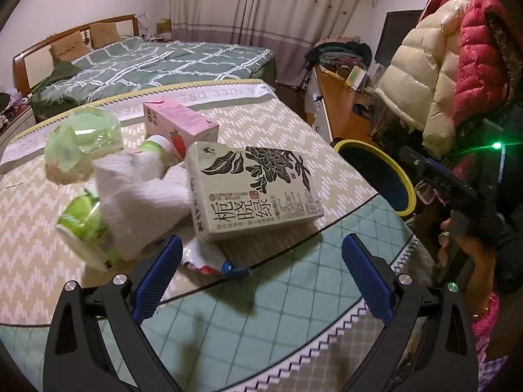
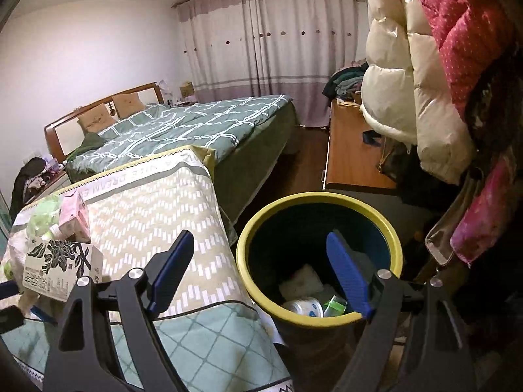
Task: Collect trash
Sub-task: 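Reach the left gripper to the white flower-print carton and grasp it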
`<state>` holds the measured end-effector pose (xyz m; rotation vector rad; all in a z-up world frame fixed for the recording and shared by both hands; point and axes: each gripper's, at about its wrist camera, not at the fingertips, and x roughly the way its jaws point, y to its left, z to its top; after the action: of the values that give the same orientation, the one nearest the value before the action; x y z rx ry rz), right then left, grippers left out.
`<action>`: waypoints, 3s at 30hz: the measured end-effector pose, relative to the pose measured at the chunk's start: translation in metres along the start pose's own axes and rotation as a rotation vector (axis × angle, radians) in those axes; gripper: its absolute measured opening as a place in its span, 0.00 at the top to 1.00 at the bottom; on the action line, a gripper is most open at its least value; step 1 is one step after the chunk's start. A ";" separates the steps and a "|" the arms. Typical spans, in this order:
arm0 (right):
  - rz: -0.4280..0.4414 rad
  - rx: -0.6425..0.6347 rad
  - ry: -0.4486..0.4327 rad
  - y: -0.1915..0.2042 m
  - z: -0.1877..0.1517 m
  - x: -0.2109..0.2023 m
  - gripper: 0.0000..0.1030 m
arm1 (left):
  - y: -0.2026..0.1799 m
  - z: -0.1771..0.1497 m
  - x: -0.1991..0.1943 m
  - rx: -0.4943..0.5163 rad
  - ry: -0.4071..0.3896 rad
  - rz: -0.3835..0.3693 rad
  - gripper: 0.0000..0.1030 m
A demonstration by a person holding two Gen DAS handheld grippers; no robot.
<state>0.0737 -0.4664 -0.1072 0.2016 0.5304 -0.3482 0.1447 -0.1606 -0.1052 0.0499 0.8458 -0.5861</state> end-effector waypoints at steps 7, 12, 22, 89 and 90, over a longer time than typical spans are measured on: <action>0.024 0.033 0.017 -0.007 0.000 0.005 0.23 | -0.001 0.006 0.026 -0.002 0.027 -0.021 0.06; 0.031 0.049 0.017 -0.010 0.000 0.005 0.23 | -0.021 0.006 0.032 0.039 0.056 -0.068 0.06; 0.035 0.059 0.012 -0.010 0.000 0.003 0.23 | -0.057 -0.007 0.043 0.084 0.139 -0.195 0.06; 0.065 0.074 0.006 -0.014 -0.001 0.001 0.23 | -0.084 0.048 0.124 0.338 0.313 0.001 0.22; 0.066 0.072 0.006 -0.015 -0.001 0.000 0.23 | -0.084 0.049 0.124 0.339 0.310 0.006 0.28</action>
<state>0.0677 -0.4796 -0.1100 0.2894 0.5165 -0.3026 0.1998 -0.3021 -0.1456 0.4612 1.0377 -0.7226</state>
